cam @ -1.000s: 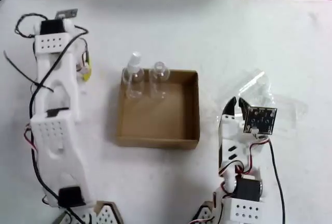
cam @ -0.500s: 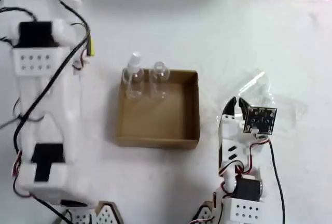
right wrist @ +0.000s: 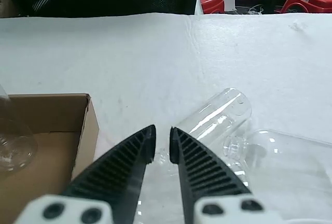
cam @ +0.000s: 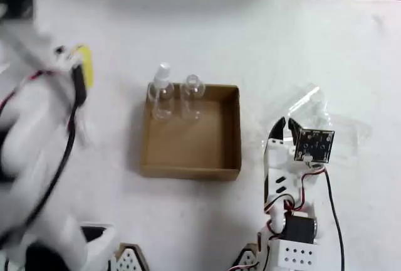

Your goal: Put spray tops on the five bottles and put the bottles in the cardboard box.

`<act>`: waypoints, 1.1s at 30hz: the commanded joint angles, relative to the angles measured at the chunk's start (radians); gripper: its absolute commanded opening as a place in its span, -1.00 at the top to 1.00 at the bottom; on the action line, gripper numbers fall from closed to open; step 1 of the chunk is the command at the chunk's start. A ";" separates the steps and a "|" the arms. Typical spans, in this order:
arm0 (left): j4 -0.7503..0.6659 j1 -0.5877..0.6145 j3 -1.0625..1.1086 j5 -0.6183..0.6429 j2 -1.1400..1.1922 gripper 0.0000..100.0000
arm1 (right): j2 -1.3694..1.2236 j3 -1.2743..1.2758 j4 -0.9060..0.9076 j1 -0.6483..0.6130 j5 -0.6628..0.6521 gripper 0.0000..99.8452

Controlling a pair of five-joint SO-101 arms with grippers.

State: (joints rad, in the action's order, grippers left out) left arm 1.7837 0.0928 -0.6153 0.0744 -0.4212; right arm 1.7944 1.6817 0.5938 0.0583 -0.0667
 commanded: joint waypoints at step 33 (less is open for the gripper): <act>-1.505 -0.390 1.269 0.063 -0.595 0.90 | 0.008 0.009 -0.021 -0.005 -0.014 0.92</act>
State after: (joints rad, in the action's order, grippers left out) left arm 0.4519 -0.2171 0.7058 0.1619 -1.1730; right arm 1.7944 1.6817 0.5938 0.0583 -0.0667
